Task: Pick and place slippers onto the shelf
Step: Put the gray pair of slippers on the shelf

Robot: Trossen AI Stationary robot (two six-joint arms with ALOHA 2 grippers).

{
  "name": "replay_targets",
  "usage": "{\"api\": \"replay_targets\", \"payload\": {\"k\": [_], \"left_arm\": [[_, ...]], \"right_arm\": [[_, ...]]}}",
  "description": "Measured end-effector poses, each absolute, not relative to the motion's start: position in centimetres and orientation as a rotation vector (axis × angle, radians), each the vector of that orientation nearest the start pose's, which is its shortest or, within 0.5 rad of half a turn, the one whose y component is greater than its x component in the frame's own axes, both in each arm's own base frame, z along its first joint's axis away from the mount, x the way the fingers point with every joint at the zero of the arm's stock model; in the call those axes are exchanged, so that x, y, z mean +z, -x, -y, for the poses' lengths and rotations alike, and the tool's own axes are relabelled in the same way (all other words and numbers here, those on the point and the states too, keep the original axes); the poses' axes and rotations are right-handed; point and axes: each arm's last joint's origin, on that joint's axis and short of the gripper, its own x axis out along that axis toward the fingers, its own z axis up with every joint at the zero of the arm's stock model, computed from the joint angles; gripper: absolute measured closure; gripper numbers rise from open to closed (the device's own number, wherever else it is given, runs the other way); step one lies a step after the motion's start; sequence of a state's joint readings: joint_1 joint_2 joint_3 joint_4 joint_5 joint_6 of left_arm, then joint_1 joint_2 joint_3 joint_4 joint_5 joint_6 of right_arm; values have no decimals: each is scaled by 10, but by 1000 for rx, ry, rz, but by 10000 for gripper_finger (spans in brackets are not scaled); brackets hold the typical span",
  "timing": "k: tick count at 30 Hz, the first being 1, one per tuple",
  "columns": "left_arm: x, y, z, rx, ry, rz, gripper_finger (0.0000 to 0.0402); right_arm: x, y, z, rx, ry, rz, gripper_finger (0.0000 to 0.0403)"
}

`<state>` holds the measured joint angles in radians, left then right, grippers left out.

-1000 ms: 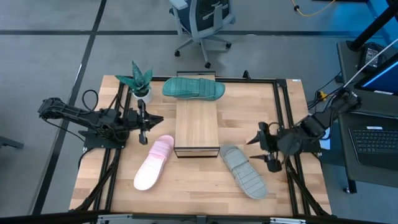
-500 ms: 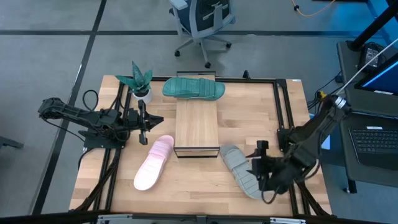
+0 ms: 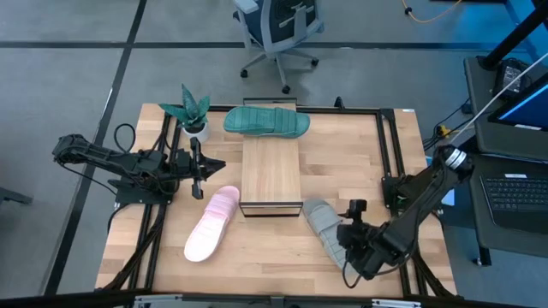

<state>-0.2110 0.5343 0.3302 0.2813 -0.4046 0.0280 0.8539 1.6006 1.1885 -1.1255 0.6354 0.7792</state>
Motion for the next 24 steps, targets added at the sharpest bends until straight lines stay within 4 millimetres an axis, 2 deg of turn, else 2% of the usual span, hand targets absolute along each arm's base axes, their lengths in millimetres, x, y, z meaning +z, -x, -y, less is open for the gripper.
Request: {"api": "replay_targets", "payload": {"k": [17, 24], "left_arm": [[253, -138, 18, 190, -9, 62, 376], [253, -138, 18, 189, -10, 59, 376]], "right_arm": [[195, -228, -198, -234, 446, -1187, 147], [188, -236, -194, -255, 443, -1214, 147]]}}
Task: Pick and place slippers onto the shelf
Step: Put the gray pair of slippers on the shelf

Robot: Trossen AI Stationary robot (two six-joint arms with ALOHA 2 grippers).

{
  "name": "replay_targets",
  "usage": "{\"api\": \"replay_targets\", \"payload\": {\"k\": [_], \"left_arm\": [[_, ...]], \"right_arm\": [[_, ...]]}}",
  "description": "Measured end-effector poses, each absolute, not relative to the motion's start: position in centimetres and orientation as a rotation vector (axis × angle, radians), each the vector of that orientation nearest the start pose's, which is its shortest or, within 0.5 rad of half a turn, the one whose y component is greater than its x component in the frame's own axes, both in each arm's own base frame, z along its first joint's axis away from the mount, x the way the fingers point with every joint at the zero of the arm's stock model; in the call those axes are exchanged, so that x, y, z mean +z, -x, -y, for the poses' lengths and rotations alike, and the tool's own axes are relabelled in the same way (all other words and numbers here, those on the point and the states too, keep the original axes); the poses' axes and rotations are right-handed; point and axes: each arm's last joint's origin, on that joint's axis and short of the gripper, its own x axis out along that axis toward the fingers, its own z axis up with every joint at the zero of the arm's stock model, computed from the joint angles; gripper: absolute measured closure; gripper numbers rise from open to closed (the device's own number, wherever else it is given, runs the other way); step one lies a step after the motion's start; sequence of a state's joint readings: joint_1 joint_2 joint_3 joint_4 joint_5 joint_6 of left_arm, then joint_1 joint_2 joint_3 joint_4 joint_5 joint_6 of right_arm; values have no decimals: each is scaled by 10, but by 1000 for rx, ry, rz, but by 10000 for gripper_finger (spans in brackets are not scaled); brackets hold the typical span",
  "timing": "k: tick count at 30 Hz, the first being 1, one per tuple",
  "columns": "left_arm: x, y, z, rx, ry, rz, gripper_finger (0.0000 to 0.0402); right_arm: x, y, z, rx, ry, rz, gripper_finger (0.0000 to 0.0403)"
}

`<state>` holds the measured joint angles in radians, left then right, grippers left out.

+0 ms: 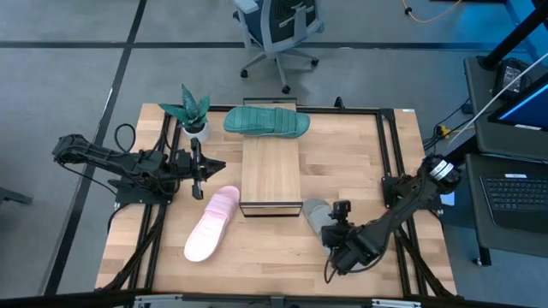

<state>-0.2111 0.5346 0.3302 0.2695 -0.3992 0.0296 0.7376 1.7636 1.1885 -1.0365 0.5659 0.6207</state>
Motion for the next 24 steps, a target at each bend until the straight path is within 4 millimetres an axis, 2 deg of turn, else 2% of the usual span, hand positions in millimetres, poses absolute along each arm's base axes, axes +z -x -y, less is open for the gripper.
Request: {"api": "replay_targets", "payload": {"k": [9, 16, 24], "left_arm": [[253, -138, 18, 188, -17, 59, 376], [253, -138, 18, 188, -18, 59, 376], [253, -138, 18, 188, -18, 59, 376]], "right_arm": [[186, -239, -194, -233, 399, -1222, 147], [168, -233, -187, -254, 414, -1211, 147], [161, -231, -182, -285, 454, -1186, 147]]}}
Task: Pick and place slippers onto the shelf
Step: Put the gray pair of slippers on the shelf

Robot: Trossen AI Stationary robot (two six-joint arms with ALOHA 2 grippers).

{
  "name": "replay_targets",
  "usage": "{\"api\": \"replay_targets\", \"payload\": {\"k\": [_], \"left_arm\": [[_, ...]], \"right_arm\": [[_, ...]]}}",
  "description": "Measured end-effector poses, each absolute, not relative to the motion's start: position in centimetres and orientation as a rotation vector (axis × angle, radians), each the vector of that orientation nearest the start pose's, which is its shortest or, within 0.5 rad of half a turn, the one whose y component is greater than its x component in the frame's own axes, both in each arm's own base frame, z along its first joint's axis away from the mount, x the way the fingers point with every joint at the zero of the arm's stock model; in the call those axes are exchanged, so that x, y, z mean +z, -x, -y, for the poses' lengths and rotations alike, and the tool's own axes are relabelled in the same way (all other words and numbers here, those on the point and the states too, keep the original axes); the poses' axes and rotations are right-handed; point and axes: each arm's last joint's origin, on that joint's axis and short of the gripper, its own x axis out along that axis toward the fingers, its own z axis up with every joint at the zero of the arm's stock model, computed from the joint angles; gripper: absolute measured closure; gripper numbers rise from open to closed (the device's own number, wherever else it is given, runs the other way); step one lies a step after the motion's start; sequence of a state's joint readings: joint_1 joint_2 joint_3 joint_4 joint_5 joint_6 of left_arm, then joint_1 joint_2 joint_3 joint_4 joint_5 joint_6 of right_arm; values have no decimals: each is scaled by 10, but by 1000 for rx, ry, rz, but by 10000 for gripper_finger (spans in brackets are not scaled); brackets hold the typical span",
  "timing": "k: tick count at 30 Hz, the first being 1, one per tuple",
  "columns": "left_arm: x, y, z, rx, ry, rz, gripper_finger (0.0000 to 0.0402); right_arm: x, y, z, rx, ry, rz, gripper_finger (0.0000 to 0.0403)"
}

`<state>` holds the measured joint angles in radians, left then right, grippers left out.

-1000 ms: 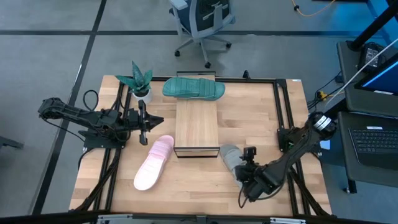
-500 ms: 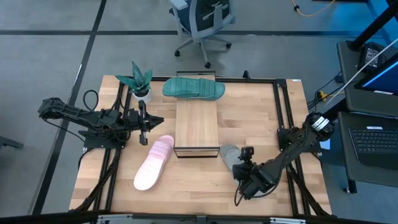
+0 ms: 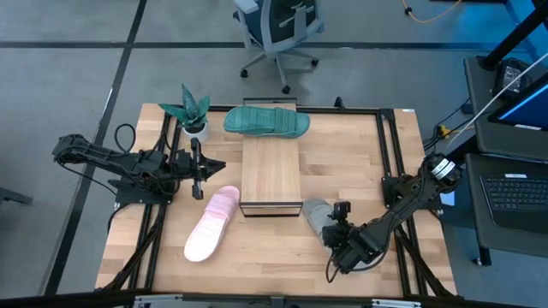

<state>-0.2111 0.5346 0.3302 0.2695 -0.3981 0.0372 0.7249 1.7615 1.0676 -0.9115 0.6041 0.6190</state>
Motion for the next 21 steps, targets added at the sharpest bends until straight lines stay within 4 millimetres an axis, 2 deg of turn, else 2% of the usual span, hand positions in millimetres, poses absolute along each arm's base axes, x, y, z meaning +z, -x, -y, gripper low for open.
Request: {"api": "replay_targets", "payload": {"k": [21], "left_arm": [[253, -138, 18, 188, -16, 59, 376]], "right_arm": [[159, -236, -165, -471, 415, -1135, 147]]}}
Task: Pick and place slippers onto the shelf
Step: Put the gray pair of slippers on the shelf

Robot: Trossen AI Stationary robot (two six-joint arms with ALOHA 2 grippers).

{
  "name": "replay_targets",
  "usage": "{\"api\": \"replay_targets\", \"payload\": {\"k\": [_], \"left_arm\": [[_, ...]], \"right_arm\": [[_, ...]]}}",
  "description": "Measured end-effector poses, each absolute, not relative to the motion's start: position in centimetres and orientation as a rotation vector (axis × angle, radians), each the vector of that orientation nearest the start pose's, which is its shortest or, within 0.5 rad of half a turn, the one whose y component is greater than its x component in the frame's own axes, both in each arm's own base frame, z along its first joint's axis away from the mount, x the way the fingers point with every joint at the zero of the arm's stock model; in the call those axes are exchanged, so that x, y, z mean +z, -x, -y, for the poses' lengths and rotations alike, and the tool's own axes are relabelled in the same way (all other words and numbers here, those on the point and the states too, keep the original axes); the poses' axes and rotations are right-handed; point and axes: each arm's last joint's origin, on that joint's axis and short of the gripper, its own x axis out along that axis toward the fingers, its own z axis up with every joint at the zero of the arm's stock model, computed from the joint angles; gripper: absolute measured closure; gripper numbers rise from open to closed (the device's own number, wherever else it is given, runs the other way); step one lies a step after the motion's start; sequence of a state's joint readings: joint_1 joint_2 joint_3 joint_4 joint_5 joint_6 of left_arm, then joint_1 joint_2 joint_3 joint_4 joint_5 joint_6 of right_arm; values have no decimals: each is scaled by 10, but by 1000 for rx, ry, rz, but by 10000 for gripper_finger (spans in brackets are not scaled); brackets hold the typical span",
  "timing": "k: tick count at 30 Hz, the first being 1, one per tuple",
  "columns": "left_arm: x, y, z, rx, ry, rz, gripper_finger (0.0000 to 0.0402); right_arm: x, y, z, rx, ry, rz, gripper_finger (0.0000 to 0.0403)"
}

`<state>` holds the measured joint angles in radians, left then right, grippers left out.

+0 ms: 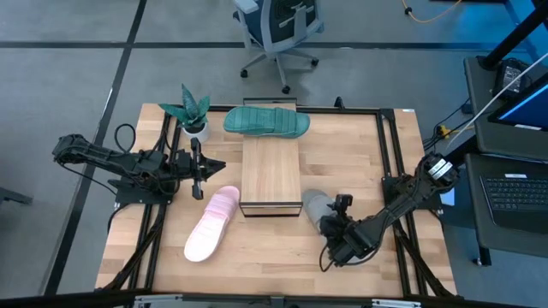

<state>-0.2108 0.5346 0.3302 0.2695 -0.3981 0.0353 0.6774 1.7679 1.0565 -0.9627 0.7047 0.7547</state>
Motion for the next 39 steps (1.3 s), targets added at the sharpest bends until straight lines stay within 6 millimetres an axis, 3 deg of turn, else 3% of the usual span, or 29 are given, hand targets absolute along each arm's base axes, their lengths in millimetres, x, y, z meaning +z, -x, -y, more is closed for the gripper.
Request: {"api": "replay_targets", "payload": {"k": [8, 20, 32, 39], "left_arm": [[253, -138, 18, 188, -15, 59, 376], [253, -138, 18, 188, -12, 59, 376], [253, -138, 19, 174, -10, 60, 376], [253, -139, 20, 110, -11, 61, 376]], "right_arm": [[159, -241, -158, -483, 383, -1152, 151], [158, -252, -147, -554, 327, -1107, 224], [143, -262, -142, -557, 354, -1161, 252], [140, -263, -141, -595, 323, -1137, 294]]}}
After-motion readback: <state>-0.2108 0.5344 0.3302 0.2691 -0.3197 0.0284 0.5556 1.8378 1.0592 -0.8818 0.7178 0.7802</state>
